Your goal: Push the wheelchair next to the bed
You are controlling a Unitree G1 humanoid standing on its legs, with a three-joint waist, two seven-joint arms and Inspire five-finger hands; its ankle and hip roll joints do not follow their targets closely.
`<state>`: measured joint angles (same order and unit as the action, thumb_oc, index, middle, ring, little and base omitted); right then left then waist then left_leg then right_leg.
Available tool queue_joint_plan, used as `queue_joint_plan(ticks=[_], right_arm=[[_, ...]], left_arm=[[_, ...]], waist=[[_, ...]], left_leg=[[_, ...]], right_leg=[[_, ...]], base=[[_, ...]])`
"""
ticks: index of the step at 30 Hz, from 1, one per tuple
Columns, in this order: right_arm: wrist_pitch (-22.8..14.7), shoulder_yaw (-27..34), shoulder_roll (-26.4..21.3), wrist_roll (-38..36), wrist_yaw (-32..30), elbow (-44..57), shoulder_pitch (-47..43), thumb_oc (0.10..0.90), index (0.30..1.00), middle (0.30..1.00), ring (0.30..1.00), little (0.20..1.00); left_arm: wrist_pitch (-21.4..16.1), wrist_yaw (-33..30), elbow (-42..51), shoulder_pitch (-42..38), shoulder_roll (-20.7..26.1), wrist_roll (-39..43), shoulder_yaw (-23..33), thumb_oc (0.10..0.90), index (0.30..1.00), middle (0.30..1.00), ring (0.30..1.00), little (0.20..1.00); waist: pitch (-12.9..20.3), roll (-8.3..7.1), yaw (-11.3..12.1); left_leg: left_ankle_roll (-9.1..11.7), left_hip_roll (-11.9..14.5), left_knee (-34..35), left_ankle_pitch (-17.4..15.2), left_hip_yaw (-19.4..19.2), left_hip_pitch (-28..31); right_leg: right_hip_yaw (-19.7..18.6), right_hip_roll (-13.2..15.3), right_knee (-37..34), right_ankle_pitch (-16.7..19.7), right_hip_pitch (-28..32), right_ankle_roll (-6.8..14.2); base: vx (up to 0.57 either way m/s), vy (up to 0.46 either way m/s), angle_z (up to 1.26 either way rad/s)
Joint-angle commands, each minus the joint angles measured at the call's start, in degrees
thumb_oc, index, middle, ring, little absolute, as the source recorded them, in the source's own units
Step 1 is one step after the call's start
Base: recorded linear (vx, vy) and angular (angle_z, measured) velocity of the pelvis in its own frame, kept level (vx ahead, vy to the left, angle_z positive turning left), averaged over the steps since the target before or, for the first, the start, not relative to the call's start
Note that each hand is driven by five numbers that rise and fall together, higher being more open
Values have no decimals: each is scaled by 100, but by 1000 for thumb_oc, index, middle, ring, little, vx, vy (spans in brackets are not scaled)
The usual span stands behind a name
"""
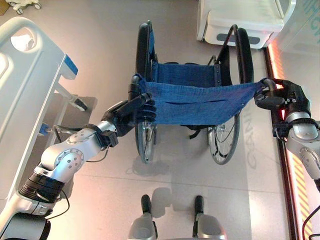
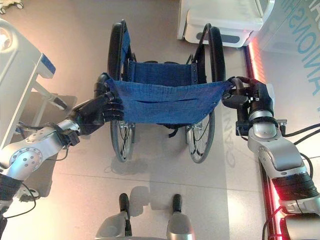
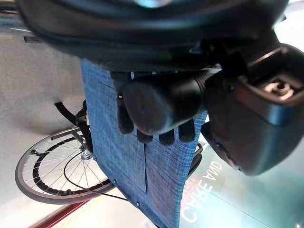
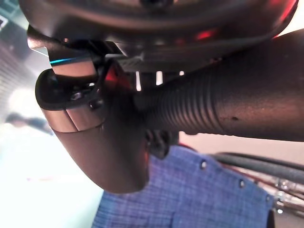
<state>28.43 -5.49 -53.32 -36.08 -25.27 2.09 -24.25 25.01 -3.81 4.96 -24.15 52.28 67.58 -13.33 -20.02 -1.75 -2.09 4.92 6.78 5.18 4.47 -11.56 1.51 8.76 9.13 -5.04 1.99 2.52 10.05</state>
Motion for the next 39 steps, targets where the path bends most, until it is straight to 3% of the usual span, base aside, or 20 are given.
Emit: queue_joint_plan(ticks=[1, 10, 15, 18, 19, 20, 22, 24, 26, 29, 30, 33, 35, 39], right_arm=[[-136, -87, -37, 185, 366, 32, -193, 400, 300, 300, 300, 300], [-38, -39, 25, 280, 459, 88, -133, 400, 300, 300, 300, 300], [-60, 28, -61, 332, 553, 234, -100, 400, 300, 300, 300, 300], [-48, -53, -169, 386, 720, 258, -287, 400, 300, 300, 300, 300], [-75, -133, -263, 381, 833, 264, -416, 400, 300, 300, 300, 300], [-93, -158, -286, 367, 853, 274, -453, 400, 300, 300, 300, 300], [-124, -222, -363, 340, 962, 339, -534, 400, 300, 300, 300, 300], [-124, -226, -417, 410, 1184, 360, -542, 400, 300, 300, 300, 300], [-127, -258, -426, 532, 1442, 364, -555, 400, 300, 300, 300, 300], [-204, -393, -426, 572, 1603, 229, -631, 400, 300, 300, 300, 300], [-327, -462, -384, 596, 1679, 121, -595, 400, 300, 300, 300, 300], [-439, -465, -312, 682, 1825, 36, -517, 400, 300, 300, 300, 300], [-428, -480, -371, 656, 1993, 36, -570, 400, 300, 300, 300, 300], [-422, -359, -365, 665, 2123, 93, -429, 400, 300, 300, 300, 300]], left_arm=[[-1220, 175, 437, -763, -189, -1, 537, 400, 300, 300, 300, 300], [-1407, 149, 490, -694, -208, -25, 675, 400, 300, 300, 300, 300], [-1461, 24, 572, -548, -178, 205, 900, 400, 300, 300, 300, 300], [-1561, -88, 490, -479, -214, 253, 1019, 400, 300, 300, 300, 300], [-1583, -113, 437, -385, -181, 278, 1139, 400, 300, 300, 300, 300], [-1590, -138, 432, -355, -171, 294, 1173, 400, 300, 300, 300, 300], [-1550, -205, 429, -211, -153, 391, 1370, 400, 300, 300, 300, 300], [-1479, -147, 438, 29, -211, 433, 1637, 400, 300, 300, 300, 300], [-1393, -161, 499, 275, -221, 461, 1871, 400, 300, 300, 300, 300], [-1364, -132, 461, 458, -213, 371, 1955, 400, 300, 300, 300, 300], [-1443, -48, 406, 646, -166, 343, 1985, 400, 300, 300, 300, 300], [-1531, 64, 403, 919, -187, 228, 2097, 400, 300, 300, 300, 300], [-1516, 121, 448, 1076, -167, 175, 2287, 400, 300, 300, 300, 300], [-1519, 354, 421, 1074, -31, -44, 2416, 400, 300, 300, 300, 300]], waist=[[259, 241, -35], [322, 210, -59], [338, 122, -26], [289, 3, 5], [238, -106, 47], [222, -115, 60], [124, -229, 151], [62, -232, 269], [47, -154, 461], [94, -66, 646], [141, 26, 817], [157, 69, 995], [257, 18, 1106], [464, -121, 1234]], left_leg=[[-137, -320, -39, -196, 169, -116], [-88, -227, -47, -189, 124, -63], [13, -58, -343, -194, 161, -116], [101, 116, -1122, -346, 173, -339], [124, 240, -2000, -314, 221, -556], [135, 272, -2155, -282, 254, -629], [129, 265, -3334, -72, 404, -1120], [19, 65, -3740, -81, 535, -1484], [-31, -238, -3307, 81, 557, -1716], [34, -275, -2536, 424, 384, -1800], [139, -333, -1727, 860, 490, -1826], [241, -433, -1092, 1246, 759, -1786], [102, -563, -829, 823, 882, -1548], [-244, -835, -1345, 172, 843, -1563]], right_leg=[[-9, -247, 481, -48, -400, -289], [50, -363, 498, -122, -368, -366], [101, -565, 681, -289, -387, -512], [231, -558, 888, -323, -446, -615], [286, -535, 1019, -340, -453, -706], [297, -550, 1051, -351, -452, -728], [298, -607, 1152, -429, -328, -871], [191, -719, 1273, -557, -147, -940], [6, -906, 1332, -712, 98, -919], [-38, -1129, 1288, -843, 411, -917], [-109, -1288, 1210, -954, 720, -914], [-284, -1394, 1150, -1088, 1067, -918], [-380, -1359, 1165, -1219, 1200, -840], [-354, -1333, 1873, -1658, 1280, -716]], base=[[0, 0, 0], [2, -63, 0], [11, -193, 0], [13, -190, -2], [64, -219, -5], [85, -217, -20], [142, -184, -34], [255, -63, -18], [338, 43, 1], [455, 63, -33], [540, 105, -41], [469, 125, -61], [425, 166, -74], [414, 195, -37]])
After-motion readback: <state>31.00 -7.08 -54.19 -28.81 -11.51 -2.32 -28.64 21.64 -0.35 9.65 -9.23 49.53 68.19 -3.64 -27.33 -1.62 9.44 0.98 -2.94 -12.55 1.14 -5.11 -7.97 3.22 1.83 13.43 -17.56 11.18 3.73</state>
